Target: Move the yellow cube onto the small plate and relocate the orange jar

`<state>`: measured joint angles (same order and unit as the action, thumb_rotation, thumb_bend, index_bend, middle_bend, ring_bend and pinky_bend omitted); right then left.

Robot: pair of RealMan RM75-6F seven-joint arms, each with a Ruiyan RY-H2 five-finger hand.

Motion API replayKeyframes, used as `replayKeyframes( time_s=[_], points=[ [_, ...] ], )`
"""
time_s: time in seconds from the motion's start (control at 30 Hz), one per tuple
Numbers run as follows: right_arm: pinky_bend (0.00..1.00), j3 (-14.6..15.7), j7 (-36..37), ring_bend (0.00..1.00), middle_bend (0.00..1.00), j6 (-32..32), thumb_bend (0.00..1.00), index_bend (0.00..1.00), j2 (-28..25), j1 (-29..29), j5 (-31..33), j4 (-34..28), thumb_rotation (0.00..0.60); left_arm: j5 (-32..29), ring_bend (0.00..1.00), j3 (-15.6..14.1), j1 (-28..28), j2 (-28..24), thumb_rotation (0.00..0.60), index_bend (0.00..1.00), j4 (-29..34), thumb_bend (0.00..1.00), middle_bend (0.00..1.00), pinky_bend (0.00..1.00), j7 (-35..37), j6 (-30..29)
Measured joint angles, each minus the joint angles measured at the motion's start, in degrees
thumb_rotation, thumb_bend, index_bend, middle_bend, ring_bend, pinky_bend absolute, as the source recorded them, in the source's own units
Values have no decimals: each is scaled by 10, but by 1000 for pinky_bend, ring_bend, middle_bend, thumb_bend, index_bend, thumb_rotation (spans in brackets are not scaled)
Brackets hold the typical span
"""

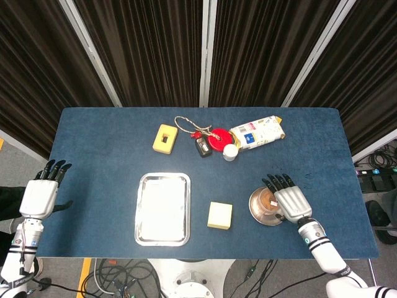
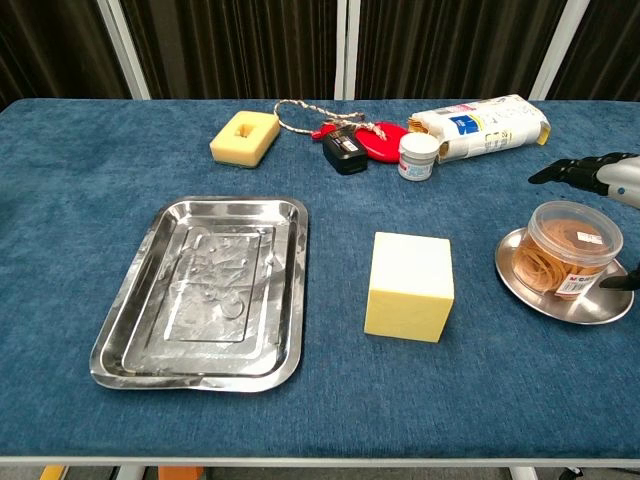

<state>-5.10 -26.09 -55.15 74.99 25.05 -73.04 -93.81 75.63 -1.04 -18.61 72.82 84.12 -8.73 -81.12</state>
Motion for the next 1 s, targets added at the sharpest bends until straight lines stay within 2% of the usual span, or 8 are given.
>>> replayKeyframes(
  time_s=[0.13,0.23,0.4,0.63,0.8,1.0],
  points=[
    [101,6,-9,5,115,5,108,0,15,8,10,8,600,2,54,3,7,4,600,136,-9,13,89,270,7,8],
    [236,10,-12,87,171,4,143,0,22,12,13,12,600,4,54,7,11,5,600,136,-12,14,89,271,11,13],
    [355,14,-7,188,232,-6,186,73,27,13,9,18,600,8,54,10,16,5,600,137,-15,13,89,271,15,22],
    [417,13,11,261,311,-24,232,174,28,16,-7,21,600,14,54,16,22,5,600,138,-16,13,88,271,23,29],
    [422,6,16,266,316,-32,235,180,17,22,-15,5,600,18,54,20,27,3,600,137,-14,14,89,271,33,31],
    [422,-22,-1,266,316,-20,235,180,20,58,-7,-6,600,26,54,22,38,-3,600,137,-11,13,89,271,37,21]
  ],
)
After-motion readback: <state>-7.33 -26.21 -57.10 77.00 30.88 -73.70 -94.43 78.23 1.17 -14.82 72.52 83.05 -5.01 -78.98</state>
